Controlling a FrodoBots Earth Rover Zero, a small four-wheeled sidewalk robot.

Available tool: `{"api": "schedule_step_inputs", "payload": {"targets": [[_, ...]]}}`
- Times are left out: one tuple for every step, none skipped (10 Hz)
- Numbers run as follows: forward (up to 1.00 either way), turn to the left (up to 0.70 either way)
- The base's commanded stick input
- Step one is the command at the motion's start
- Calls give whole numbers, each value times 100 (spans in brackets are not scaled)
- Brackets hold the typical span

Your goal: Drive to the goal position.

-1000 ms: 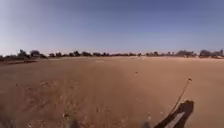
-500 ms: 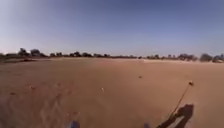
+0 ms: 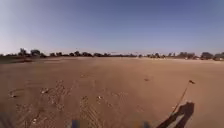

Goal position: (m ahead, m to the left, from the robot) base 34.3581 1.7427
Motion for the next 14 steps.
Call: {"api": "schedule_step_inputs", "payload": {"targets": [[100,0],[100,0],[100,0],[100,0],[100,0],[100,0],[100,0],[100,0],[100,0],[100,-3],[100,-8],[100,-38],[100,-13],[100,0]]}}
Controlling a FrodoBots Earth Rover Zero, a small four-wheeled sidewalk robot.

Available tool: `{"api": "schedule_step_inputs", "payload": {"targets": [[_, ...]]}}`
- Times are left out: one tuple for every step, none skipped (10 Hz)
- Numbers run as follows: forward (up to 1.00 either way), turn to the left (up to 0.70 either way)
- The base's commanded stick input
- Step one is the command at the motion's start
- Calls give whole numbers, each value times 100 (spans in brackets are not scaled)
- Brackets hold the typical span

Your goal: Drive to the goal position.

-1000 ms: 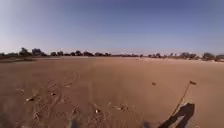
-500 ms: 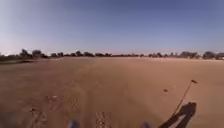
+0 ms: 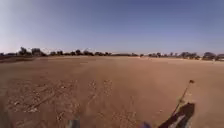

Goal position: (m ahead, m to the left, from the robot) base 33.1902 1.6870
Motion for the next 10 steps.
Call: {"api": "schedule_step_inputs", "payload": {"targets": [[100,0],[100,0],[100,0],[100,0],[100,0],[100,0],[100,0],[100,0],[100,0],[100,0]]}}
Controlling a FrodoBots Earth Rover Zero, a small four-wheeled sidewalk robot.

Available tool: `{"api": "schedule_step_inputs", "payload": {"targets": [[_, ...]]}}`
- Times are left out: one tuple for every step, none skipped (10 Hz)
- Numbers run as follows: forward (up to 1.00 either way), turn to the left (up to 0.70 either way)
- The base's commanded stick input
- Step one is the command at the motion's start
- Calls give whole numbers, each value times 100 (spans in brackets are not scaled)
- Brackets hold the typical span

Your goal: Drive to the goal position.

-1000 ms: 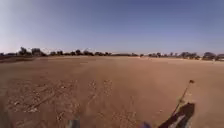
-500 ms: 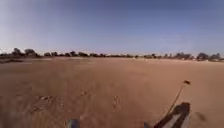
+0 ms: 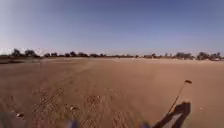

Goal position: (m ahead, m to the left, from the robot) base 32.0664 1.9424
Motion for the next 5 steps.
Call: {"api": "schedule_step_inputs", "payload": {"targets": [[100,0],[100,0],[100,0],[100,0],[100,0]]}}
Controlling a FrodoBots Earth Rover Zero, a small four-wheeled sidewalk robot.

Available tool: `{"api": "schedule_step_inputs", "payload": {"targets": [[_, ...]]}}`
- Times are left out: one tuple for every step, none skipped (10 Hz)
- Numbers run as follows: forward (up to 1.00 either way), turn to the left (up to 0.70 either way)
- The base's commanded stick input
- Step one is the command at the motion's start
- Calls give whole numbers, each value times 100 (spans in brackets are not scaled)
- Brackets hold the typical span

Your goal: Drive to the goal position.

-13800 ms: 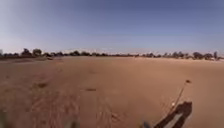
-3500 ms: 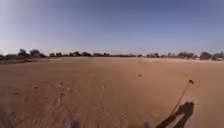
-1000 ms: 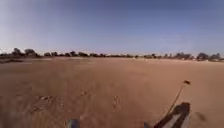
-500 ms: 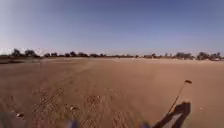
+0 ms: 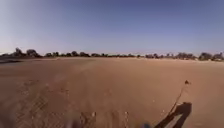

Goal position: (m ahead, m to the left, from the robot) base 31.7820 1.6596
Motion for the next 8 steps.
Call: {"api": "schedule_step_inputs", "payload": {"targets": [[100,0],[100,0],[100,0],[100,0],[100,0],[100,0],[100,0],[100,0]]}}
